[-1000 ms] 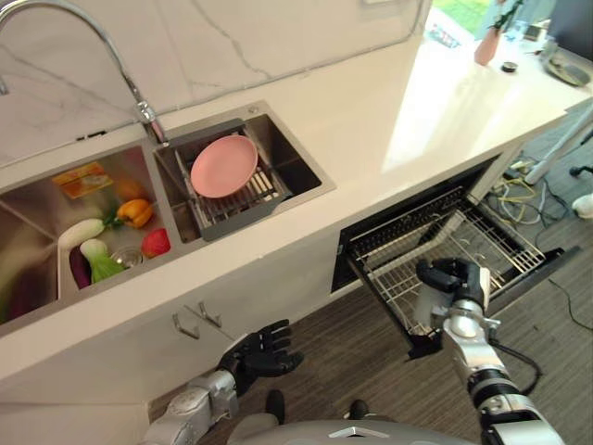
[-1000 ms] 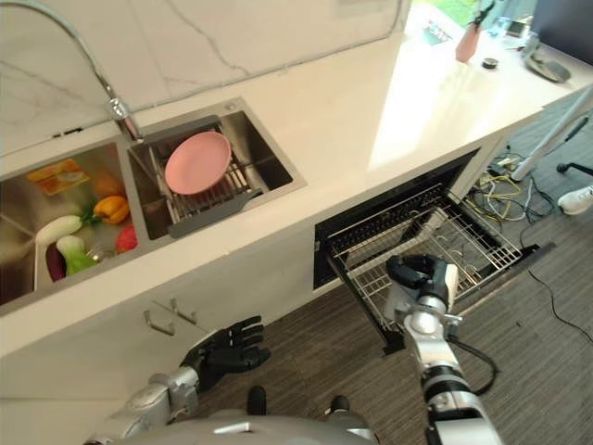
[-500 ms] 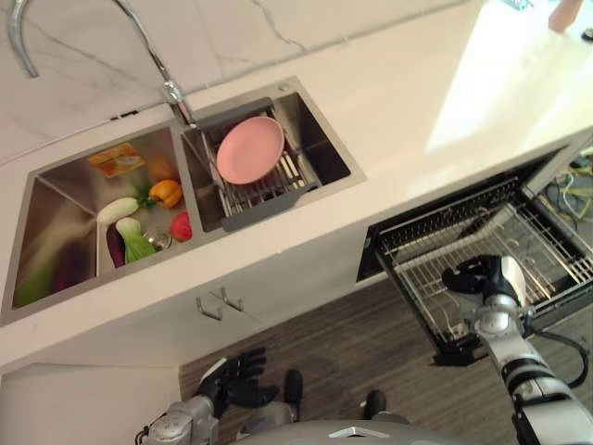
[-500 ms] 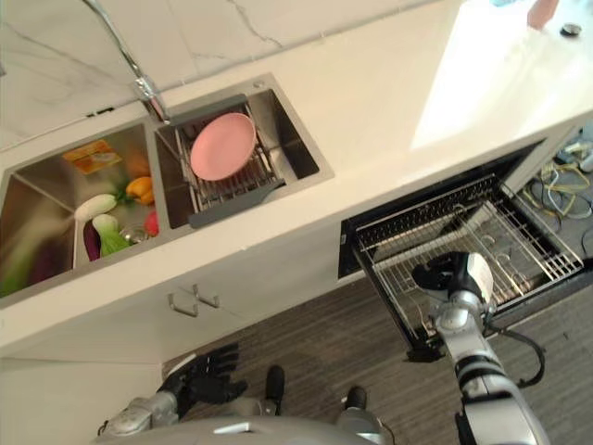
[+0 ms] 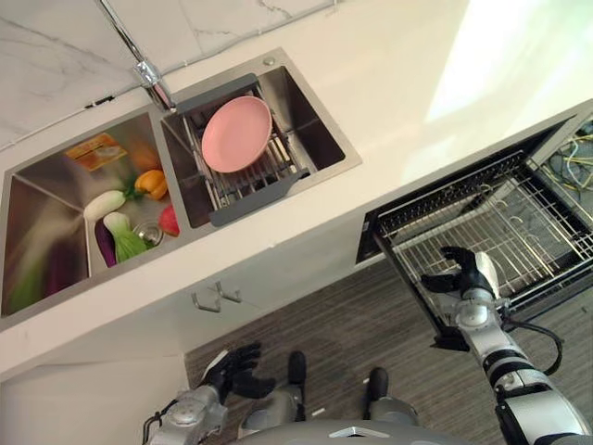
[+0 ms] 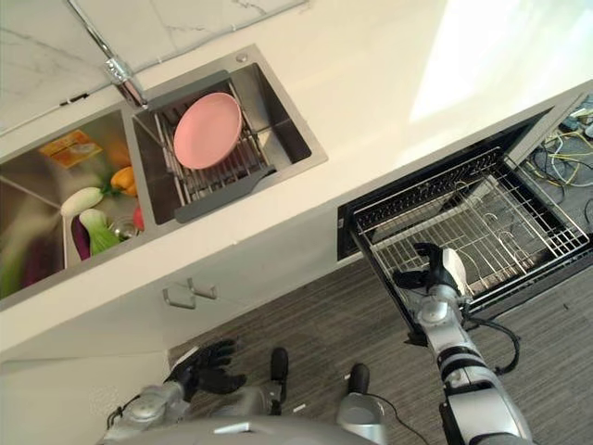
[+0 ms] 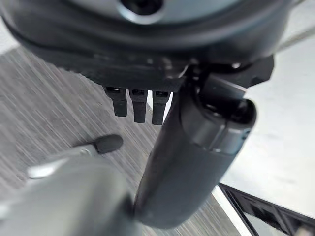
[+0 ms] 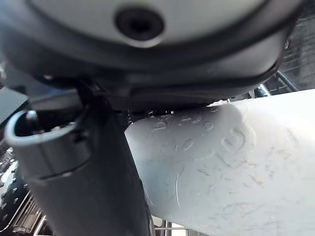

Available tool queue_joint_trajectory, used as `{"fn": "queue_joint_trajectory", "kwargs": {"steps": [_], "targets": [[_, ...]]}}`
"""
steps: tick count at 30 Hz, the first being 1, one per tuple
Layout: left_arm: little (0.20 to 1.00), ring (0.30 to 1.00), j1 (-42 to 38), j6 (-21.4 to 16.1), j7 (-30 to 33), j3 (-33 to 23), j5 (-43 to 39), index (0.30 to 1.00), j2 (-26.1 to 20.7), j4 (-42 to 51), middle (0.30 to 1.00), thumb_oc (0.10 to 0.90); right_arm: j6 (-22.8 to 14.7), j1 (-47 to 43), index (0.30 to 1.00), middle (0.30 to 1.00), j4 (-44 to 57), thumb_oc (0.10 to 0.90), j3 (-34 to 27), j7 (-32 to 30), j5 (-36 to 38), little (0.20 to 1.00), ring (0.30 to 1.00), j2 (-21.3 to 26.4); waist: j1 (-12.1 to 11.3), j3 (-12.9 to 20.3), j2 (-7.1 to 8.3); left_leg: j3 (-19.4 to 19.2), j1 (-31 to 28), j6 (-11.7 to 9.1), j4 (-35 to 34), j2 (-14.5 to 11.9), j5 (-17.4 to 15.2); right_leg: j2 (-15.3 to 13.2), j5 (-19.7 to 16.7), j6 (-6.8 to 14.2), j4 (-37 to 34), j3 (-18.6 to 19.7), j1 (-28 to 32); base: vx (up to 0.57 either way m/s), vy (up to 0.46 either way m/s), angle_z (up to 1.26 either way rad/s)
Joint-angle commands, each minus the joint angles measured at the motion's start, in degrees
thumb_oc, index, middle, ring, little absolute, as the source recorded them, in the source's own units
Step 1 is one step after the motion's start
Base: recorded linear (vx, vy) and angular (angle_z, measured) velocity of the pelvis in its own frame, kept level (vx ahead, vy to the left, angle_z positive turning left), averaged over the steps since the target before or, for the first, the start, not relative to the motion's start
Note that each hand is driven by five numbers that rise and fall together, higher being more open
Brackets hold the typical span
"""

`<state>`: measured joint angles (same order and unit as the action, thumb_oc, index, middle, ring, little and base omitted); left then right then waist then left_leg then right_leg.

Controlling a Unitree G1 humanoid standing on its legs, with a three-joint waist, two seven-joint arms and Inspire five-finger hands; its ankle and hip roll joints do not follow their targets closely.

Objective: Place the dishes in the dishwasher.

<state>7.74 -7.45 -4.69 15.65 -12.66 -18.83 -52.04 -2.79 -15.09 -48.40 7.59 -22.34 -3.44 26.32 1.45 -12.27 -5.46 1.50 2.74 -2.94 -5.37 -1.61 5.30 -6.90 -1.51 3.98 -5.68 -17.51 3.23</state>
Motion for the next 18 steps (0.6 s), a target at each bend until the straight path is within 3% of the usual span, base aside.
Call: {"fn": "queue_joint_trajectory", "kwargs": {"steps": [1, 5, 6, 9, 12, 18], "targets": [[0.900, 0.900, -0.17, -0.46, 2.35, 0.37, 7.38, 0.900, -1.24, -4.15, 0.900, 0.800, -4.00, -0.11, 0.900, 0.900, 5.61, 0.800, -4.20, -2.02, 2.22, 0.900, 0.900, 2.93, 0.29, 2.31, 1.86, -3.89, -4.83, -3.05, 0.37, -4.60, -6.50, -6.46, 1.63, 5.20, 1.24, 1.34, 0.34, 0.04, -0.006, -0.11], [0.900, 0.900, -0.09, -0.34, 2.59, -0.15, 8.25, 0.900, -0.90, -5.49, 0.900, 0.800, -4.40, 0.67, 0.900, 0.900, 7.79, 0.800, -5.23, -2.22, 2.27, 0.900, 0.900, 3.24, 0.36, 2.55, 2.07, -4.14, -5.27, -3.03, 0.37, -4.72, -6.71, -6.34, 1.74, 5.17, 1.23, 1.63, 0.54, 0.02, -0.003, -0.12], [0.900, 0.900, 0.01, 0.14, 3.21, -2.02, 10.42, 0.900, 0.09, -9.20, 0.900, 0.800, -6.15, 3.07, 0.900, 0.900, 14.26, 0.800, -8.65, -2.64, 2.68, 0.900, 0.900, 3.72, 0.89, 3.29, 2.72, -4.81, -6.50, -2.96, 0.54, -5.07, -7.25, -5.90, 2.12, 5.08, 1.37, 2.37, 1.11, 0.04, -0.005, -0.04], [0.900, 0.900, 0.00, 0.24, 3.45, -2.41, 10.96, 0.900, 0.34, -9.98, 0.900, 0.800, -6.60, 3.98, 0.900, 0.900, 16.84, 0.800, -9.86, -2.75, 2.75, 0.900, 0.900, 3.80, 0.88, 3.47, 2.89, -5.13, -7.01, -2.95, 0.62, -5.23, -7.43, -5.73, 2.23, 5.02, 1.40, 2.79, 1.33, 0.02, -0.006, -0.13], [0.900, 0.900, -0.75, 0.60, 4.34, -4.37, 12.00, 0.900, 2.31, -11.75, 0.900, 0.800, -8.56, 7.54, 0.900, 0.900, 29.50, 0.800, -14.54, -2.94, 0.96, 0.900, 0.900, 4.25, 1.58, 4.77, 4.04, -6.72, -8.96, -2.75, 2.02, -6.28, -8.60, -4.68, 2.92, 4.58, 1.87, 5.32, 1.68, 0.02, -0.033, -0.32], [0.900, 0.900, -3.11, 1.32, 6.06, -6.11, 10.99, 0.900, 4.82, -14.60, 0.900, 0.800, -12.37, 12.01, 0.900, 0.900, 43.52, 0.800, -17.26, 1.16, 8.25, 0.900, 0.900, 0.30, 2.48, 5.97, 4.78, -7.89, -10.43, -2.99, 2.58, -7.28, -8.89, -3.60, 3.53, 4.08, 2.46, 6.90, 1.91, 0.00, -0.020, -0.32]]}}
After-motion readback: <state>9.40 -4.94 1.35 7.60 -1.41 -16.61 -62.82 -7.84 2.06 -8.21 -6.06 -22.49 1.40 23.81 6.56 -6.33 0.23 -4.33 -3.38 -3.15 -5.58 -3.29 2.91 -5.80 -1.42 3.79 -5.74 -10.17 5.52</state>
